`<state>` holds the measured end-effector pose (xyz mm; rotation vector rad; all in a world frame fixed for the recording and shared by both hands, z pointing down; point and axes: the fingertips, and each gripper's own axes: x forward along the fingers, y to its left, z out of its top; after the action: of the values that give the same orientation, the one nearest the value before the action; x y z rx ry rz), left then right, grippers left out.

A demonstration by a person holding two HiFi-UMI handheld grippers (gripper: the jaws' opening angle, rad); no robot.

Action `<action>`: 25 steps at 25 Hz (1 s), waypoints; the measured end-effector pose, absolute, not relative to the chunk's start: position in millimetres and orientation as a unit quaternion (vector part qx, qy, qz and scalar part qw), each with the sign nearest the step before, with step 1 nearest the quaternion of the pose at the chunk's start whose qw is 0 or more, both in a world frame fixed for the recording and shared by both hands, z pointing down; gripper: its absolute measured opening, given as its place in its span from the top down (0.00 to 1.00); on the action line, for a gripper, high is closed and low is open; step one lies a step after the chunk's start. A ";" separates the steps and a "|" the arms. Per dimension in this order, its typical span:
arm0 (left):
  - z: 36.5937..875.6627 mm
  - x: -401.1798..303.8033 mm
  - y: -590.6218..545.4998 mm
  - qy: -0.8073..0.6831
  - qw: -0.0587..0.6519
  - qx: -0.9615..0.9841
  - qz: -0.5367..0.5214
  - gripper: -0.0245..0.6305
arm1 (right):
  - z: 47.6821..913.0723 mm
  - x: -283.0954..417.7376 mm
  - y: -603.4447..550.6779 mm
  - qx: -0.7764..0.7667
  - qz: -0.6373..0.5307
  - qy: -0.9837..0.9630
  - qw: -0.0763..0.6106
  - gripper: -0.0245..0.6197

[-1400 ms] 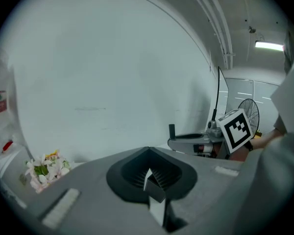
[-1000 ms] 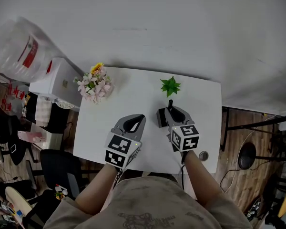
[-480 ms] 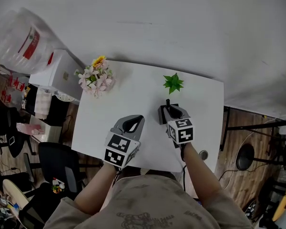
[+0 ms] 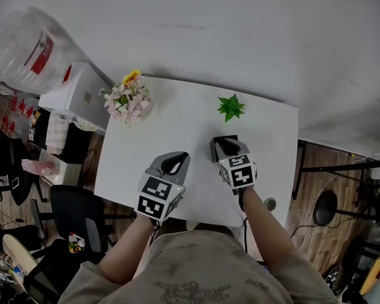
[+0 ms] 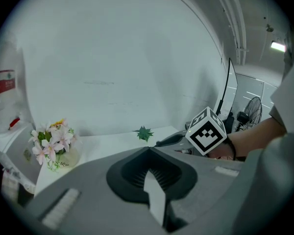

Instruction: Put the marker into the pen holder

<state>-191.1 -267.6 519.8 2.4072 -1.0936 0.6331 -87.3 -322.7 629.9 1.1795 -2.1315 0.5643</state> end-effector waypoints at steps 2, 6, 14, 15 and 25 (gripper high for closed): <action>519.3 -191.4 -267.3 -0.394 0.210 0.865 0.228 0.96 | 630.1 -87.7 -322.7 0.445 0.214 -0.810 0.316 0.78; 517.5 -195.3 -267.5 -0.400 0.205 0.863 0.231 0.96 | 621.7 -85.5 -323.1 0.449 0.211 -0.812 0.307 0.77; 489.2 -205.3 -281.1 -0.424 0.184 0.862 0.207 0.96 | 551.9 -86.3 -324.8 0.450 0.173 -0.841 0.245 0.79; 482.9 -206.9 -283.3 -0.427 0.179 0.863 0.203 0.96 | 539.3 -86.9 -325.2 0.450 0.162 -0.846 0.236 0.79; 399.5 -213.0 -291.5 -0.447 0.112 0.876 0.144 0.96 | 404.6 -77.7 -317.2 0.467 0.100 -0.872 0.106 0.85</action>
<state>-213.0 -291.5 399.5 2.5709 -1.3117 0.4231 -77.7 -317.2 404.6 1.3746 -2.5705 0.2961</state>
